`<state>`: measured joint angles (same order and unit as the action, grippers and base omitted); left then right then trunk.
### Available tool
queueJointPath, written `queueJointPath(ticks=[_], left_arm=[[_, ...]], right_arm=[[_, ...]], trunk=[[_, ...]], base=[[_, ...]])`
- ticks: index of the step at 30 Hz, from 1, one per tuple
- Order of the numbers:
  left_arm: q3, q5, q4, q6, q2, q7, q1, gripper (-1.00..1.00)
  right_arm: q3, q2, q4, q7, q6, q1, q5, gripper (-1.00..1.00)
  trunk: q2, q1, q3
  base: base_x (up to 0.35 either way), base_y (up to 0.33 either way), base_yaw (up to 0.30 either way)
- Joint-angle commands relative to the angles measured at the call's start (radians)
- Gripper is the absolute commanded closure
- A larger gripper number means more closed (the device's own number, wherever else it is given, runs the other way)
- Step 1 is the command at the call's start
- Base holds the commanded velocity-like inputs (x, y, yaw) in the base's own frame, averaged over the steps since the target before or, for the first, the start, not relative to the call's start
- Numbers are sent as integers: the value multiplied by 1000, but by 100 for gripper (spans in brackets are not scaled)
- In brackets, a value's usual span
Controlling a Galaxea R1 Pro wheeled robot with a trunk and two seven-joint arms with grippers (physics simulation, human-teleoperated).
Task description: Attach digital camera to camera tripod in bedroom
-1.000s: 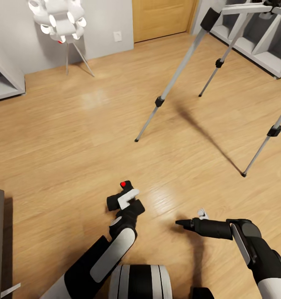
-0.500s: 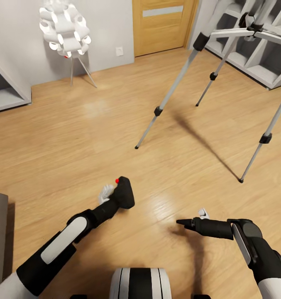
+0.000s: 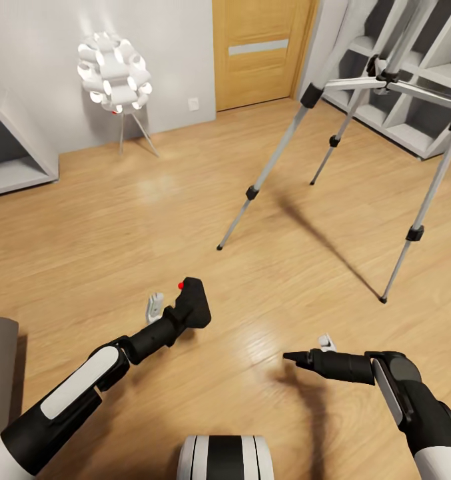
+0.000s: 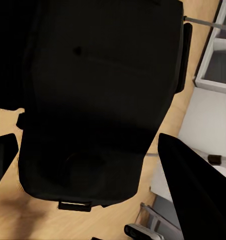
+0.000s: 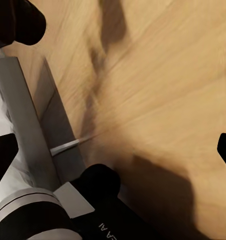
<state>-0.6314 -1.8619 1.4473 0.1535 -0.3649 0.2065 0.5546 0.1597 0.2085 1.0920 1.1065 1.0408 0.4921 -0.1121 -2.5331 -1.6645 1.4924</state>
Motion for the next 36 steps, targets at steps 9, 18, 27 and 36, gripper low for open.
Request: queueJointPath(ticks=[9, 18, 27, 36], left_arm=[[-3, -5, 5, 0, -2, 0, 1, 100], [-4, 14, 7, 0, -1, -15, 1, 100], [-6, 73, 8, 0, 8, -18, 1, 100], [-8, 127, 10, 0, 11, -20, 1, 100]], right_arm=[[0, 0, 0, -9, 6, 0, -4, -100], [0, 0, 0, -10, 6, 0, -4, -100], [0, 0, 0, -10, 6, 0, -4, -100], [0, -1, -1, -10, 6, 0, -3, -100]], trunk=[[2, 4, -34], [4, 8, -69], [6, 12, -104], [8, 16, -139]], base=[[0, 0, 0], [0, 0, 0], [0, 0, 0], [0, 0, 0]])
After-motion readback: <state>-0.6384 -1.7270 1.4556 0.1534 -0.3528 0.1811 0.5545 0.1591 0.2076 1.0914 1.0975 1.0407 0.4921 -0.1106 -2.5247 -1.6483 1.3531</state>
